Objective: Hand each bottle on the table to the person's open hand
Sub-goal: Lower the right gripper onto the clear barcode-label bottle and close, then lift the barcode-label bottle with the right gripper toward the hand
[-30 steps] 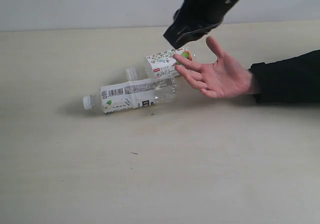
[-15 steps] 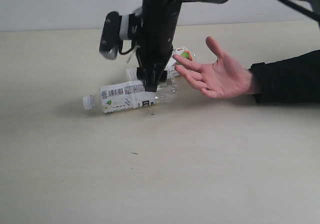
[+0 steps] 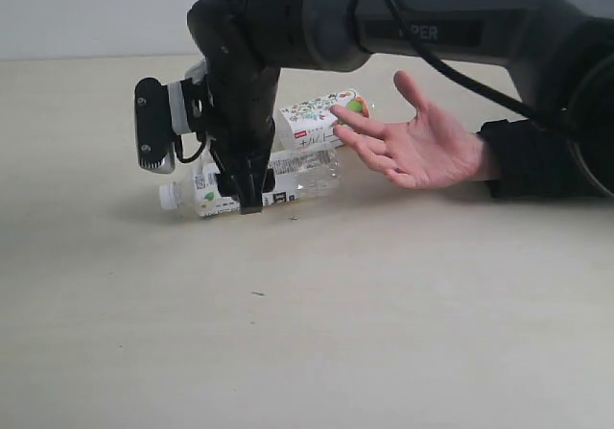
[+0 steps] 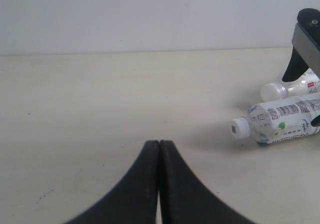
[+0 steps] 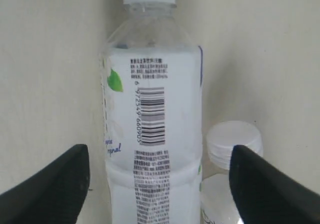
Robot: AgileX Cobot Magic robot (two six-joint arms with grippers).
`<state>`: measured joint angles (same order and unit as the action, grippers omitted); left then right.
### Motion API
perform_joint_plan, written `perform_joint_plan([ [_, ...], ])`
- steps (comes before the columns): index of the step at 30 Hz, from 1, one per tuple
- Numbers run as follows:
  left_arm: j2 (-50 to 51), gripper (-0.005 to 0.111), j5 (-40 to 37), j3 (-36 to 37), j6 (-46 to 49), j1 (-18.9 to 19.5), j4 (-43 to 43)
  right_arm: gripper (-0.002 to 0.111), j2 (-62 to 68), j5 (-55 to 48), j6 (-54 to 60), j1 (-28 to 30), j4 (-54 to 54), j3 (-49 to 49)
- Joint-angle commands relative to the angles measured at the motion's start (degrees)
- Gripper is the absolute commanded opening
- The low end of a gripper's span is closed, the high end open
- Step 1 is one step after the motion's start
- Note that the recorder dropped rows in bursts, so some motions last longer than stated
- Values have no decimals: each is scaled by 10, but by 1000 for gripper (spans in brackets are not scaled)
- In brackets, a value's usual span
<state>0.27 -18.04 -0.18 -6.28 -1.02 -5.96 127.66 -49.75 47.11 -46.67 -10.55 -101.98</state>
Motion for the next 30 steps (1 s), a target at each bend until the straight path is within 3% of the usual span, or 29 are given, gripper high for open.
perform_joint_plan([
  [1, -3, 2, 2, 2, -1, -2, 3, 73, 18, 4, -9, 0, -23, -6],
  [13, -3, 2, 2, 2, -1, -2, 3, 73, 51, 19, -11, 0, -30, -6],
  [18, -3, 2, 2, 2, -1, -2, 3, 65, 61, 13, -12, 0, -30, -6],
  [20, -3, 2, 2, 2, -1, -2, 3, 53, 58, -1, -40, 0, -31, -6],
  [22, -3, 2, 2, 2, -1, -2, 3, 32, 47, -23, -84, 0, -32, -8],
  [23, -3, 2, 2, 2, -1, -2, 3, 14, 37, -28, -91, 0, -30, -8],
  [24, -3, 2, 2, 2, -1, -2, 3, 5, 32, -29, -92, 0, -30, -8],
  [25, -3, 2, 2, 2, -1, -2, 3, 0, 17, -27, -92, 0, -17, -8],
  [30, -3, 2, 2, 2, -1, -2, 3, 0, -58, -28, -122, 0, 114, -37],
])
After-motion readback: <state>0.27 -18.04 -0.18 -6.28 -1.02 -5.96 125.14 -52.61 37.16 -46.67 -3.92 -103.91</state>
